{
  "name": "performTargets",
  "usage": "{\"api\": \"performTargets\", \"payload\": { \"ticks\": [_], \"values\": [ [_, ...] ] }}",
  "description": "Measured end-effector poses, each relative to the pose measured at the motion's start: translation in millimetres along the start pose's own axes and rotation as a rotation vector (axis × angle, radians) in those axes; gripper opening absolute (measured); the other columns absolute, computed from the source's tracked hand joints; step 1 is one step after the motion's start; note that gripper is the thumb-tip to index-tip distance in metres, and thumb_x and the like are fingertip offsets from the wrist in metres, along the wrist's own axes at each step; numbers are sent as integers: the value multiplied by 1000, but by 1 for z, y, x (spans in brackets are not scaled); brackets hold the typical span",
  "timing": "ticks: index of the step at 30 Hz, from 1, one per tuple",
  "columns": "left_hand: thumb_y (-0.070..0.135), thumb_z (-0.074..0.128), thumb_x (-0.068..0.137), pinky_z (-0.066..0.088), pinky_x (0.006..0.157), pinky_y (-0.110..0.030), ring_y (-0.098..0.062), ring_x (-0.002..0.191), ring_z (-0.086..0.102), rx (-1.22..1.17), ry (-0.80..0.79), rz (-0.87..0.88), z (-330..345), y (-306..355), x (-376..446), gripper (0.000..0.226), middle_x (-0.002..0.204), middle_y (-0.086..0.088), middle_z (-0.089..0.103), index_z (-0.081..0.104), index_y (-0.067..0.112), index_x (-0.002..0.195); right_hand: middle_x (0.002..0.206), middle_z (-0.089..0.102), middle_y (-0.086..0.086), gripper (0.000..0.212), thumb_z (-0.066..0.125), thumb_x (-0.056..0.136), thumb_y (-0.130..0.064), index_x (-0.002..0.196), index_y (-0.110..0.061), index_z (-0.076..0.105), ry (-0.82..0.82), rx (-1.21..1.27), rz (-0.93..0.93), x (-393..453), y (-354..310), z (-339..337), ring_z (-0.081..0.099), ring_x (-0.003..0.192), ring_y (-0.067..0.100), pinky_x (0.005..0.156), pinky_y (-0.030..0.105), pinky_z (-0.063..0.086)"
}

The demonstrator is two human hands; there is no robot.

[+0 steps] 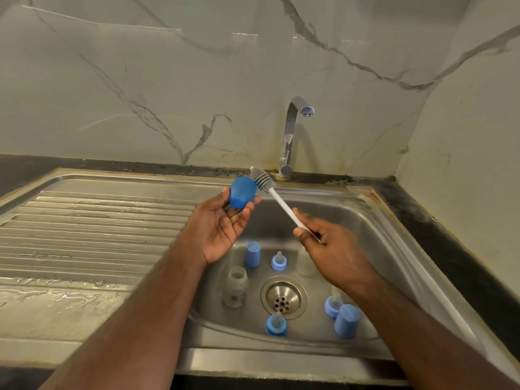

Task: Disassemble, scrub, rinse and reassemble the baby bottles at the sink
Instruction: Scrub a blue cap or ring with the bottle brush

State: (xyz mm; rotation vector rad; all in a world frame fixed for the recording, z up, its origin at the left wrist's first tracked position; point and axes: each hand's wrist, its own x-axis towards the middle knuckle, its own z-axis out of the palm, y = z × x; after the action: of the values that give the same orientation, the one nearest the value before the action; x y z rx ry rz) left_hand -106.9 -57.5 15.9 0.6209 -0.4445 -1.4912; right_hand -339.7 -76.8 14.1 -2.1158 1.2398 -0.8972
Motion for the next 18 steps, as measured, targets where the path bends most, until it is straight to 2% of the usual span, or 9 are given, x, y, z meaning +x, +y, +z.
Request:
{"api": "performTargets", "payload": {
  "ticks": [2,4,7,9,11,14,16,18],
  "values": [
    [28,52,103,62,67,-24,-20,76,73,0,16,13,0,-1,1,46,116,-29,69,51,-1,139,115,55,-39,42,58,100,-34,135,-53,45,-26,26,-36,-7,-4,0,52,91,-26,75,-4,38],
    [27,52,103,61,65,-23,-19,74,73,10,34,20,0,-2,2,46,110,-27,70,53,-2,138,109,58,-38,42,59,100,-32,133,-54,45,-54,20,-50,-9,-6,3,55,86,-24,71,-2,38],
    [29,51,103,62,69,-23,-18,76,72,30,6,-2,0,-2,0,45,120,-31,67,51,-1,137,119,61,-27,43,57,100,-34,141,-45,48,-2,-8,-3,-1,-3,1,54,82,-21,71,-6,35],
    [30,51,103,62,69,-23,-18,77,72,22,8,2,0,-2,0,45,122,-31,66,51,0,138,119,59,-28,43,57,100,-34,142,-43,49,11,15,3,-2,-2,0,52,90,-24,74,-7,34],
    [31,51,103,61,67,-23,-18,75,72,12,34,10,0,-2,1,46,124,-29,66,52,0,138,115,60,-31,42,59,99,-33,138,-45,51,-23,42,-31,-8,-4,0,53,90,-24,73,-4,37],
    [31,52,103,61,64,-22,-16,71,71,4,60,6,0,-1,1,47,115,-28,69,54,-1,136,114,63,-28,41,59,99,-32,138,-45,52,-52,8,-40,-7,-5,1,53,78,-25,69,-2,38],
    [31,53,102,61,66,-22,-17,72,71,-2,45,-4,0,0,-1,45,108,-26,71,54,0,134,121,60,-27,43,57,100,-33,142,-43,49,-27,-18,-6,-1,-1,0,52,81,-24,70,-5,36],
    [32,54,101,61,68,-24,-19,76,72,-13,41,3,1,0,-2,46,109,-24,72,54,1,135,123,55,-31,44,57,100,-34,143,-43,47,-20,-8,4,-1,0,-2,50,89,-26,72,-8,33]
  ]
}}
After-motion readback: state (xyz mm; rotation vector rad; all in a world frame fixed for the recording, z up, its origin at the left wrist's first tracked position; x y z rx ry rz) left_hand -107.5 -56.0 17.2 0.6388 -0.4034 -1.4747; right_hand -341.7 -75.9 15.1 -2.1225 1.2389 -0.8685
